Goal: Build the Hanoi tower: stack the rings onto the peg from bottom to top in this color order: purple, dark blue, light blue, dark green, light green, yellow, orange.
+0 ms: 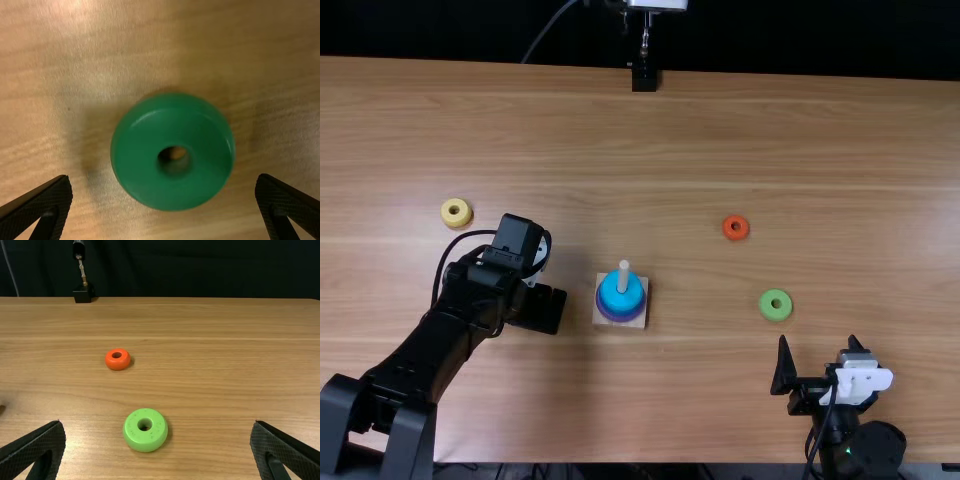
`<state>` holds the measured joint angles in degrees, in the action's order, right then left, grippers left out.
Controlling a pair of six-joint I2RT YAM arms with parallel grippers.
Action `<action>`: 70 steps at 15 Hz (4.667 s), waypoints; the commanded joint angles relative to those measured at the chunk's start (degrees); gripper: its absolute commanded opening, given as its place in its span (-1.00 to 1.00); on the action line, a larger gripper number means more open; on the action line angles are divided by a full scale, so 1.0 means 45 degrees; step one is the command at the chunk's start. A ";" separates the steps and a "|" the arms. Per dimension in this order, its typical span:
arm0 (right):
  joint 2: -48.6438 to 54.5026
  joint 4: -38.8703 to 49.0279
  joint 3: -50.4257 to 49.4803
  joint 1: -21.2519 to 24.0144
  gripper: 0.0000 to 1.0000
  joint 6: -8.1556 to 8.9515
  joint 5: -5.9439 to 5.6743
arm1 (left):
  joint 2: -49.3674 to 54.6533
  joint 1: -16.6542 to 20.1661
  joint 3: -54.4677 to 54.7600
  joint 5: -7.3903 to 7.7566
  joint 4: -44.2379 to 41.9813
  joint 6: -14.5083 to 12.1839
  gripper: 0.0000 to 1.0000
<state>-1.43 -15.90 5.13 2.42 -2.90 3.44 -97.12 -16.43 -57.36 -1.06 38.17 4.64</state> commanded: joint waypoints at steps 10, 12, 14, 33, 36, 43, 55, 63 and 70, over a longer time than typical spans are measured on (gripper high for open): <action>0.0318 -0.0535 -0.0866 0.0186 1.00 -0.0036 0.0055 | -0.1015 -0.0022 -0.0963 0.0165 -0.0022 -0.0188 1.00; 0.0318 -0.0535 -0.0866 0.0186 1.00 -0.0036 0.0055 | -0.1015 -0.0022 -0.0963 0.0142 -0.0022 -0.0212 0.25; 0.0318 -0.0535 -0.0885 0.0186 1.00 -0.0036 0.0055 | -0.1015 -0.0002 -0.0944 0.0048 -0.0022 -0.0235 -0.38; 0.0318 -0.0535 -0.0885 0.0186 1.00 -0.0013 0.0055 | -0.0234 -0.0061 -0.8444 0.0025 0.8673 0.0515 -1.00; 0.0318 -0.0535 -0.0866 0.0186 1.00 -0.0013 0.0079 | -0.0292 -0.0510 -0.9792 0.0142 0.9306 0.0749 -1.00; 0.0318 -0.0535 -0.0885 0.0186 1.00 -0.0036 0.0055 | -0.1113 -0.1975 -1.2370 0.0165 0.9681 0.2671 -1.00; 0.0318 -0.0535 -0.0885 0.0186 1.00 -0.0036 0.0055 | -0.2265 -0.3948 -1.2819 0.0165 0.9447 0.4007 -1.00; 0.0318 -0.0535 -0.0885 0.0186 1.00 -0.0013 0.0079 | -0.3027 -0.4475 -1.3327 0.0142 0.9447 0.4054 -1.00; 0.0318 -0.0535 -0.0866 0.0186 1.00 -0.0013 0.0055 | -0.3203 -0.4612 -1.3463 0.0142 0.9447 0.4054 -1.00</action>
<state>-1.43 -15.88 5.13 2.42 -2.90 3.42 -110.52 -36.45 -115.92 -0.60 80.73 22.39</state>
